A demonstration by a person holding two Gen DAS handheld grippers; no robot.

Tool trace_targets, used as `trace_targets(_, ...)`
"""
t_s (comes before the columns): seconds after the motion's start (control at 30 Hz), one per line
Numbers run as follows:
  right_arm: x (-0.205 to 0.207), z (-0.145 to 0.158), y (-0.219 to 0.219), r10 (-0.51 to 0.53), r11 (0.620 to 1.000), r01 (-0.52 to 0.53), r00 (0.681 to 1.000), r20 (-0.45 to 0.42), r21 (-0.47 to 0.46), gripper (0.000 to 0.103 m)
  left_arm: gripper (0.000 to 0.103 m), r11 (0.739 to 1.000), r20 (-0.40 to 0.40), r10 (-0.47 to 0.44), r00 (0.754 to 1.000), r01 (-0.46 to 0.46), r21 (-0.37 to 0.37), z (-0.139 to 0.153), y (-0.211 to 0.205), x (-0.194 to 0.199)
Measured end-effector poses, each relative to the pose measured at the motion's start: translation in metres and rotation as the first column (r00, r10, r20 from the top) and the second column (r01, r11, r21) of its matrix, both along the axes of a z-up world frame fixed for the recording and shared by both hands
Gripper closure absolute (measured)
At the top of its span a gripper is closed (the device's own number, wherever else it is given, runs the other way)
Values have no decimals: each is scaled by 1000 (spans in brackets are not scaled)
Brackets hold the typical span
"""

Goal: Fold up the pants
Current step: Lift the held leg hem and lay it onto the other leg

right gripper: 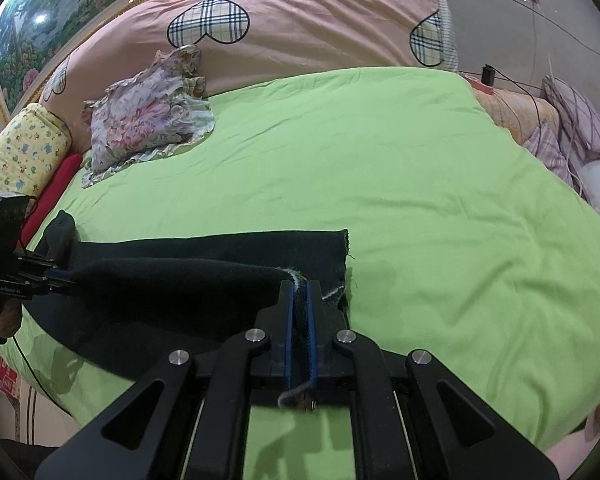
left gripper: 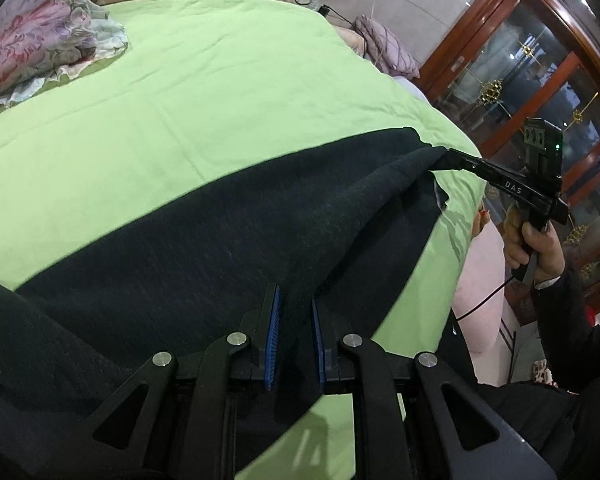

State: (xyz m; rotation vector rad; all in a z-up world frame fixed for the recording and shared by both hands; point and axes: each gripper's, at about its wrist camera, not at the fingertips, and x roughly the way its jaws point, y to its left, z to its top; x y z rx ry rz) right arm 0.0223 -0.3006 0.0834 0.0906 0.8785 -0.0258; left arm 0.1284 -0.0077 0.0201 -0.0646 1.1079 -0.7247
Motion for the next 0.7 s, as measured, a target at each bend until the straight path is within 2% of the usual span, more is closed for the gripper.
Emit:
trace_targets(0.13,-13,-5,3,-1,1000,1,1000,-15,-13,96,92,999,-10,-40,999,39,-31,-4,-11,-13)
trace_targets(0.27,-17,-21,-2,-24,1000,23,998,-53,-18,97,92,996,-11,-80,997,80,25,-19,-31,-21)
trace_targets(0.37,-19,-30,-3,-36,999,34,997,-75,-30,97,92,996,-32,-77,996,79,34,-30,-40,-21)
trace_targets(0.5,-22,-33,-4,-41,998,38,995,-87,-41,97,91,998,-16,-53,998,53,23,-29,-37,-23)
trace_targets(0.57,-20,-38,-6,-38,999,38,993,-109,-5,96,80,999,7,-34,999,34,28,-23,-33,-26)
trace_targets(0.6,-21,-36,-5,-45,999,45,995,-93,-11,93,77,999,17,-23,1000,23,25,-20,-30,-28)
trace_targets(0.67,-26,-29,-2,-47,999,46,997,-67,-28,85,57,1000,38,23,999,-24,10,-15,-20,-33)
trace_targets(0.7,-27,-26,0,-46,998,44,997,-63,-34,72,52,999,44,51,998,-51,-6,-13,-13,-34)
